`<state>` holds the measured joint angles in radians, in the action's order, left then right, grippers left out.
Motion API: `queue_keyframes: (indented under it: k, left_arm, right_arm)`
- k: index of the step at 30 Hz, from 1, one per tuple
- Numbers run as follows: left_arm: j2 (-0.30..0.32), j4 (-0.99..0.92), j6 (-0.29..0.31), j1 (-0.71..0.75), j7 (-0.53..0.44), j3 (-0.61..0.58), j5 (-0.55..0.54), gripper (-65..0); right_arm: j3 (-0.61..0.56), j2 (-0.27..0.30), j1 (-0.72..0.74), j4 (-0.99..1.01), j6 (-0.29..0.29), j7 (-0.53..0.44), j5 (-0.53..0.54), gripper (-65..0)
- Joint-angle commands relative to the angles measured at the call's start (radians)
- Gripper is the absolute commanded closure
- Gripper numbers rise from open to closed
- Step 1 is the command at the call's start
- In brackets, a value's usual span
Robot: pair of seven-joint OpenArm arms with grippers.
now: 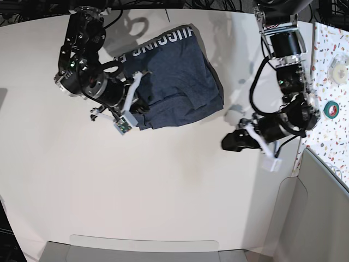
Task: Layout the t-shirt on the table in an organized manner, then fold the t-shirt properly
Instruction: 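Release with the left gripper and drag the folded shirt aside with the right gripper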
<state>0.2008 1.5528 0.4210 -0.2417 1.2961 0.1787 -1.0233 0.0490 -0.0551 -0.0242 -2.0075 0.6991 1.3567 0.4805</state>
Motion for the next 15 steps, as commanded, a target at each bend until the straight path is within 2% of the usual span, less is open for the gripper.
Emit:
queue_keyframes:
  k: [1, 5, 9, 11, 15]
  left_arm:
    - [0.013, 0.025, 0.008, 0.002, -0.036, 0.012, -0.036, -11.0]
    - [0.102, 0.045, 0.006, 0.106, -0.097, 0.035, -0.038, -6.4]
    - [0.173, 0.053, 0.006, 0.201, -0.187, 0.035, -0.036, -3.6]
    - [0.199, 0.051, 0.006, 0.242, -0.224, 0.035, -0.036, -3.3]
    - [0.210, 0.053, 0.006, 0.265, -0.257, 0.037, -0.036, -3.3]
  right_arm:
    - [-0.022, -0.018, 0.008, -0.020, -0.001, -0.015, 0.011, 0.0]
    - [-0.127, -0.067, -0.006, -0.005, -0.001, -0.015, 0.007, 0.0]
    - [-0.145, -0.065, -0.010, 0.037, -0.001, -0.018, -0.053, 0.0]
    - [-0.145, -0.062, -0.012, 0.077, -0.001, -0.018, -0.093, 0.0]
    - [-0.148, -0.041, 0.005, 0.219, -0.001, -0.018, -0.111, 0.0]
